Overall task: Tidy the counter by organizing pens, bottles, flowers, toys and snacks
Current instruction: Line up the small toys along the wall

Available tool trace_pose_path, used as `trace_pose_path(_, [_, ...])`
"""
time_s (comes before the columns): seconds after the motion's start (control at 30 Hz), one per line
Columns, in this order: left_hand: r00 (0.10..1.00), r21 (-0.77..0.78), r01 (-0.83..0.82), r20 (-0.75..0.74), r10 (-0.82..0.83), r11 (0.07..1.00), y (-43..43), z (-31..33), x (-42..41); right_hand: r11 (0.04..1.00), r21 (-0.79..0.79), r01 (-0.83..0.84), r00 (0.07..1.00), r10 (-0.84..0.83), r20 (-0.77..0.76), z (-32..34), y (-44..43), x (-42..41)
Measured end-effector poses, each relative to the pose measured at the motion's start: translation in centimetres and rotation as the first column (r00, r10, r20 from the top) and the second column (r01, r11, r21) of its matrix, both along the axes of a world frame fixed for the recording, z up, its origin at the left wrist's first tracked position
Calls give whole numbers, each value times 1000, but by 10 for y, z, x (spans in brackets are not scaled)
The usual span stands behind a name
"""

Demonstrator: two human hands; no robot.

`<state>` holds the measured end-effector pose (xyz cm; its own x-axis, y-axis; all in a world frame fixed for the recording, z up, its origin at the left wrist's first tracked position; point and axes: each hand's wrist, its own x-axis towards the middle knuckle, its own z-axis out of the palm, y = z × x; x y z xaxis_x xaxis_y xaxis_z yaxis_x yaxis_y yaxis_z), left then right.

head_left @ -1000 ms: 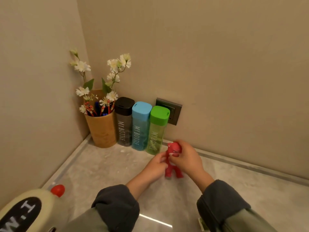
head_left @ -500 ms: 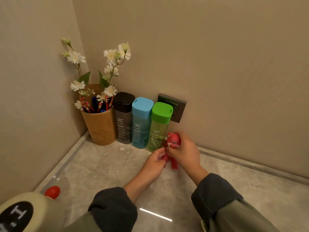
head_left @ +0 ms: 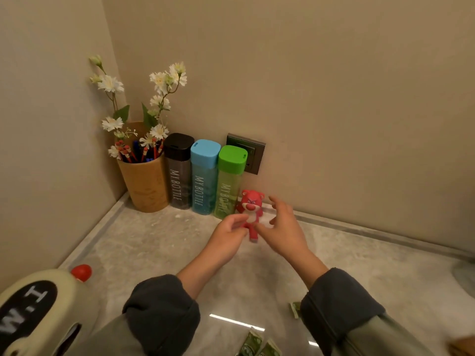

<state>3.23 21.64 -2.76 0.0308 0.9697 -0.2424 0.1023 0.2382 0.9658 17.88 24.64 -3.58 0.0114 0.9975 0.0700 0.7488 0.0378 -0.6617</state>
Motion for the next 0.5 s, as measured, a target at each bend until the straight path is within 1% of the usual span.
trace_pose_path(0.07, [999,13,45,-16,-44,999,-18,9,5,1000,9,-5,1000,5,-18,9,-22,8])
trace_pose_path(0.13, [996,26,90,0,-90,996,-34,17,10,1000,2,-4,999,4,-33,18,-42,17])
trace_pose_path(0.27, [980,29,200,16,-201,979,-70,30,26,1000,-21,7,993,-10,-117,36,-85,41])
trace_pose_path(0.37, [962,35,266,47,-267,963,-91,33,44,998,-7,59,979,-59,-194,43,-118,67])
trace_pose_path(0.5, [939,10,338,68,-338,941,-113,31,85,984,-1,176,947,-169,-274,42,-159,113])
